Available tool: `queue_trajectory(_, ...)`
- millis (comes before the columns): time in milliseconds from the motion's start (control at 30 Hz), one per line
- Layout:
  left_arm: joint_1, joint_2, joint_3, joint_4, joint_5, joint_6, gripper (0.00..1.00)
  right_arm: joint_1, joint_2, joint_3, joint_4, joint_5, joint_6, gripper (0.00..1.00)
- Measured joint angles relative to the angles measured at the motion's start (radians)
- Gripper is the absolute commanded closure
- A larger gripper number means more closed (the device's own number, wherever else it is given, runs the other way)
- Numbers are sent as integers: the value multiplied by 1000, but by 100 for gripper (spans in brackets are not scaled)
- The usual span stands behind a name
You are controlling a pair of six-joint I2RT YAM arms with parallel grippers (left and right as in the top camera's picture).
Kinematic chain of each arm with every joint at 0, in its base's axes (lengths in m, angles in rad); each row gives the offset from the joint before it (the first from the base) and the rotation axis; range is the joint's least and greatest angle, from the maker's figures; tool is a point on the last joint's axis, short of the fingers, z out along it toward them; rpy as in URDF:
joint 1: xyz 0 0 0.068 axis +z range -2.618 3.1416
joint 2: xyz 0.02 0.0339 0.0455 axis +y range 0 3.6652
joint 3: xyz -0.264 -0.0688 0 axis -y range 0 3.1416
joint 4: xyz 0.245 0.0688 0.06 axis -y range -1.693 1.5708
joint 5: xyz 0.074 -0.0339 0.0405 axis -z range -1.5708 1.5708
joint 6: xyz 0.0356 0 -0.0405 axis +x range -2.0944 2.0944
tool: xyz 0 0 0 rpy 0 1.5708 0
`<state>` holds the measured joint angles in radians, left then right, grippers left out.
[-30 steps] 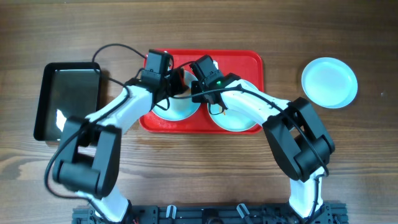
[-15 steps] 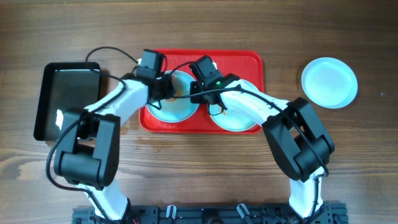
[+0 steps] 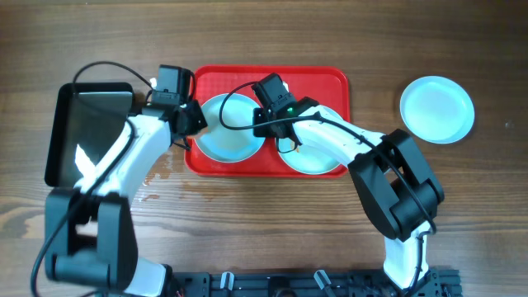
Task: Clean dirty plates on tray and stack at the side
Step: 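Scrub the plate with the sponge while the right gripper holds its rim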
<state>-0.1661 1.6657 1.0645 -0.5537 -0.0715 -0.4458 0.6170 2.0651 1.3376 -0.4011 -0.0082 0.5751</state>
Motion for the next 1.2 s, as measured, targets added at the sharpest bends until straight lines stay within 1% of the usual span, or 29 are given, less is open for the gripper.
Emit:
queue_trajectory(100,-33,-39,0,35,14,0,96,0,0,0,0,2,0,96)
queue_trajectory(233,-71,-18,0,100,106,0,96,0,0,0,0,2,0,96)
queue_trajectory(300,-94,19,0,133,155,-4,96,0,0,0,0,2,0,96)
queue_trajectory(533,-172,181,0,182,240,-27,96,0,0,0,-2,10,0,96)
queue_trajectory(667,-175,186,1,172,245,-31,96,-5,0,0,-3,10,0,96)
queue_trajectory(733,-173,186,10,126,228,-31,96,-5,0,0,-3,10,0,96)
queue_trajectory(800,-166,185,21,49,178,-26,96,-5,0,0,-3,9,0,96)
queue_trajectory(900,-135,179,30,-26,105,-22,96,-1,0,0,-2,5,0,96)
queue_trajectory(1000,-92,174,31,-46,64,-19,96,1,0,0,-2,4,0,96)
queue_trajectory(1100,-54,167,30,-51,-10,-19,96,1,0,0,-2,4,0,96)
queue_trajectory(1200,-53,153,21,-27,-75,-19,96,6,0,0,5,-15,1,96)
